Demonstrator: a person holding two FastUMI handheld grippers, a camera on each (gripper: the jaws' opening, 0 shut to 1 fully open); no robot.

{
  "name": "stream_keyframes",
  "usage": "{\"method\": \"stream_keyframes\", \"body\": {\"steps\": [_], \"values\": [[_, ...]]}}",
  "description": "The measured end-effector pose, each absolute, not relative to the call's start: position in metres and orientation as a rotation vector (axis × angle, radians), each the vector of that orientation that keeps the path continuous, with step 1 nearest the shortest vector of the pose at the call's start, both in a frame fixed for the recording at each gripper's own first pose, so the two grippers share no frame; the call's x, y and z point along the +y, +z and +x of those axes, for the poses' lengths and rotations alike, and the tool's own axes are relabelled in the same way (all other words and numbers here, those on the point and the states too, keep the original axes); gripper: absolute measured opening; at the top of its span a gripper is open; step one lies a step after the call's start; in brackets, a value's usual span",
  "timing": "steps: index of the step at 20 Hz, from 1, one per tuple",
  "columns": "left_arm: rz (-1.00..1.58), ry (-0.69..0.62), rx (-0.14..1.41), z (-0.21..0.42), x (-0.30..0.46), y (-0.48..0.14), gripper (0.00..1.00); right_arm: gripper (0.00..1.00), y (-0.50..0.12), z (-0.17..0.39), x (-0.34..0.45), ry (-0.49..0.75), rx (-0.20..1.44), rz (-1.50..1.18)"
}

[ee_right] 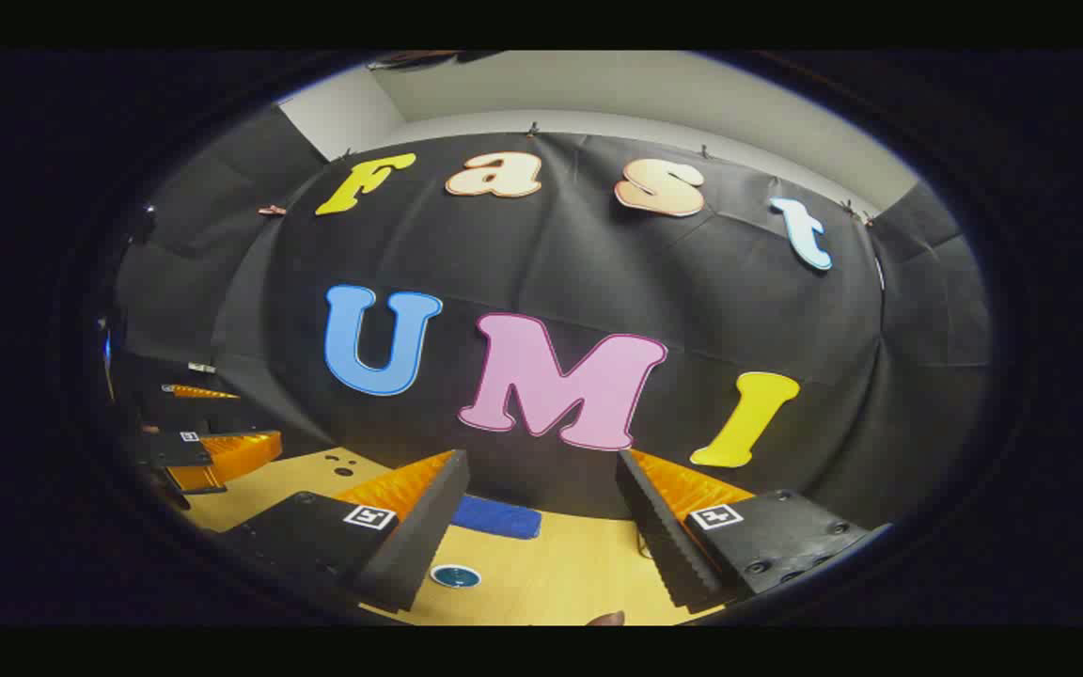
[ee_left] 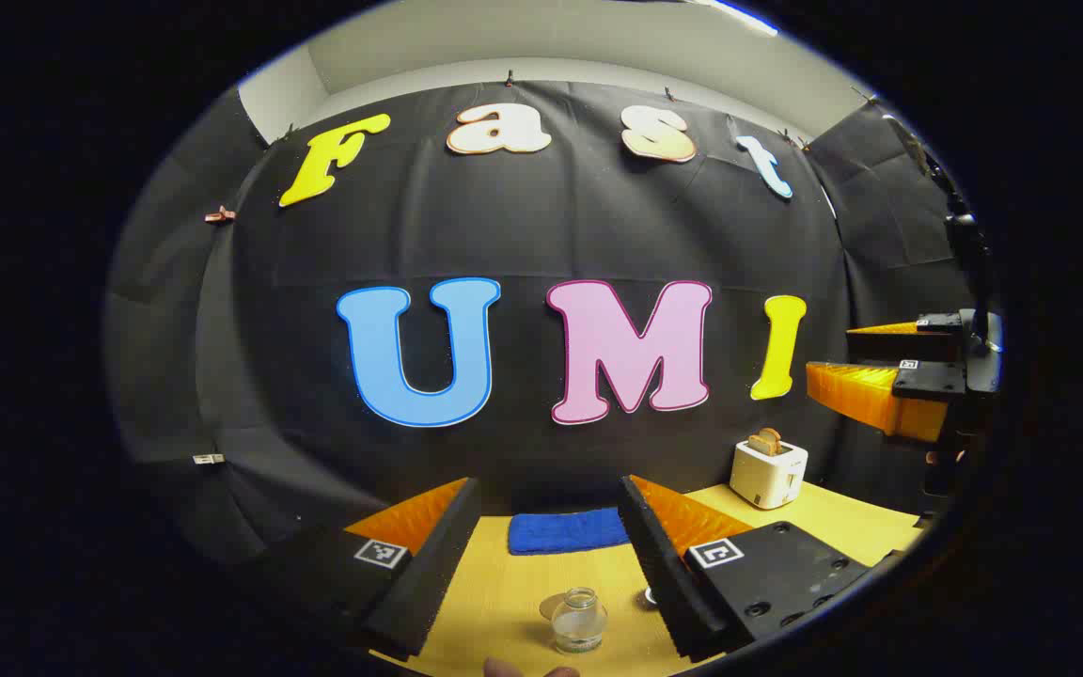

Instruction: Open the teacup lid with one hand, grasp the water bottle and pour water into the teacup with the other hand; after pouring, place the water bottle on the coaster and then close the teacup lid.

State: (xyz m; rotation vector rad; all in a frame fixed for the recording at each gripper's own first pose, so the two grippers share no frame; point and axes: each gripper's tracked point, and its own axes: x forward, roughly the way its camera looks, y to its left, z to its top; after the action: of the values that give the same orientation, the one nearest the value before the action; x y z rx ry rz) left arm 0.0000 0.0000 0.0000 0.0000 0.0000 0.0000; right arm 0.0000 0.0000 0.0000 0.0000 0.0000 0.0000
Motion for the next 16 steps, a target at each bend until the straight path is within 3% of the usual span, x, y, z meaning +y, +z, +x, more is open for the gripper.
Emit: {"method": "stream_keyframes", "body": {"steps": [2, 3, 4, 16], "values": [[0.003, 0.003, -0.001, 0.0003, 0.0004, 0.0001, 0.93, 0.97, -0.0018, -0.0006, 0.0001, 0.005, -0.001, -0.003], [0.007, 0.003, -0.003, 0.0001, 0.0001, 0.0017, 0.98, 0.97, -0.0021, 0.0, -0.0003, 0.005, -0.001, -0.005], [0.013, 0.002, -0.003, -0.0004, -0.0014, 0.0001, 0.93, 0.97, -0.0019, 0.0, -0.0008, 0.006, -0.001, -0.004], [0.034, -0.004, 0.004, -0.0015, -0.0041, -0.0049, 0.93, 0.97, 0.0052, -0.0018, 0.0034, 0.021, -0.025, -0.016]]}}
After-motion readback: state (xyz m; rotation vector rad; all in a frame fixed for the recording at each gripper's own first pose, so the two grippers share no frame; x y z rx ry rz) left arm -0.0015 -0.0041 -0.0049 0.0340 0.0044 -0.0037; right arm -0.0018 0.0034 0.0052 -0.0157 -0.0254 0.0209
